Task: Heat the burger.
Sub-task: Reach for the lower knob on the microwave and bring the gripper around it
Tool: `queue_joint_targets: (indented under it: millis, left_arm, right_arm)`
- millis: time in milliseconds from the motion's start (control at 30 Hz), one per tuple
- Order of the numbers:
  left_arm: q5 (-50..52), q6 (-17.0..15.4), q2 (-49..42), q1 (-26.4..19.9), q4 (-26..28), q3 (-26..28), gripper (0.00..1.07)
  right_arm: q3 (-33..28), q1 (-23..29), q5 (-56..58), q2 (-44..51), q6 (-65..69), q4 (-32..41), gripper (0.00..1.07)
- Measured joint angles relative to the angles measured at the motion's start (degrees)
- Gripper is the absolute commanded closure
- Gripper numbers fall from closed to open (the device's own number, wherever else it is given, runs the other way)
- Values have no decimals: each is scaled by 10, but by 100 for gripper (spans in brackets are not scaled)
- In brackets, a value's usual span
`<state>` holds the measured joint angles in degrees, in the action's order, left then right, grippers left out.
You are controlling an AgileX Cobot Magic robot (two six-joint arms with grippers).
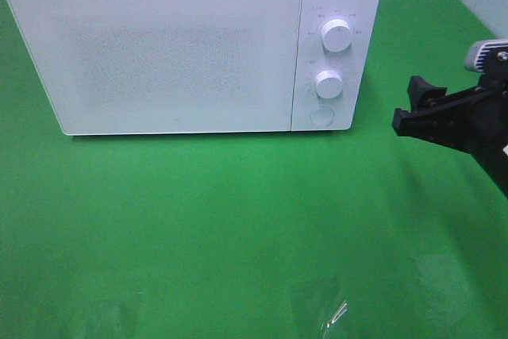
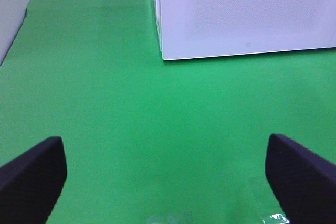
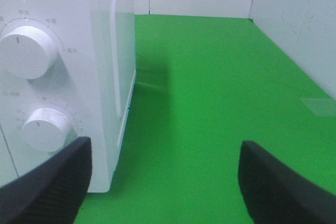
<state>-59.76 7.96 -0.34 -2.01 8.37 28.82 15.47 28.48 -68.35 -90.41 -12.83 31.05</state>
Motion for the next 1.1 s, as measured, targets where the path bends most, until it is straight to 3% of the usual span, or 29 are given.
queue_joint_targets:
  millis: [133,400,1100]
  left_arm:
    - [0,0,0,0,0,0,12]
    - [0,0,0,0,0,0,12]
    - [0,0,0,0,-29,0,13]
  right_arm:
    - [51,72,-6,-46,-6,65,31]
    - [112,119,-6,-99,-28,99,31]
    - [245,122,-7,-237,-37,133,31]
